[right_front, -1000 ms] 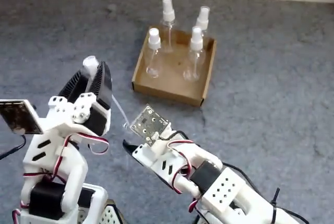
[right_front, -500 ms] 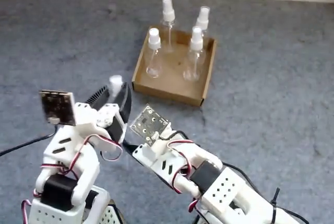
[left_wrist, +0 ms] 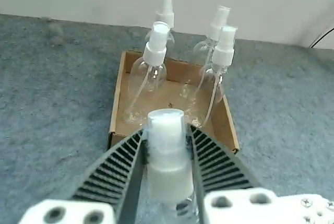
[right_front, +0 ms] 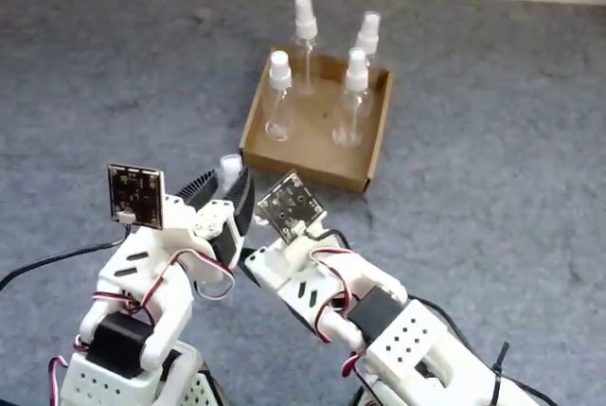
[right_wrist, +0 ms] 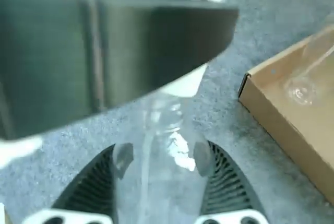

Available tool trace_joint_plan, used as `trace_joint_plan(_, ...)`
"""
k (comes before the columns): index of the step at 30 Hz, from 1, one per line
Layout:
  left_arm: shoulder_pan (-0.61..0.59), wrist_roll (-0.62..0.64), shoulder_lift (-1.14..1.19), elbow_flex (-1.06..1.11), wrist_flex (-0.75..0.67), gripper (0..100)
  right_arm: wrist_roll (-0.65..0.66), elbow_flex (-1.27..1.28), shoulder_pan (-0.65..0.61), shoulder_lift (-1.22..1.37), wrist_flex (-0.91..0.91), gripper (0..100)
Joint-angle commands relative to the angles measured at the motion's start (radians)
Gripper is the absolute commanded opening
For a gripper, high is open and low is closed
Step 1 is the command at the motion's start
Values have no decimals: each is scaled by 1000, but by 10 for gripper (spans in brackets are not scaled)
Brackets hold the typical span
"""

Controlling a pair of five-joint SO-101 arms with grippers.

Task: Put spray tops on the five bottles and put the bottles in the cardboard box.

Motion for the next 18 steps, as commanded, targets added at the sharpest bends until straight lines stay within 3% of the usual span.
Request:
trace_joint_plan(1,24,-14,8,19,9,4,-14,-22,31,-36,-71,4)
trace_joint_plan(10,27,-81,8,51,6,4,-11,-24,162,-36,-70,4)
trace_joint_plan(18,58,-86,8,51,8,5,-11,-25,160,-36,-73,4)
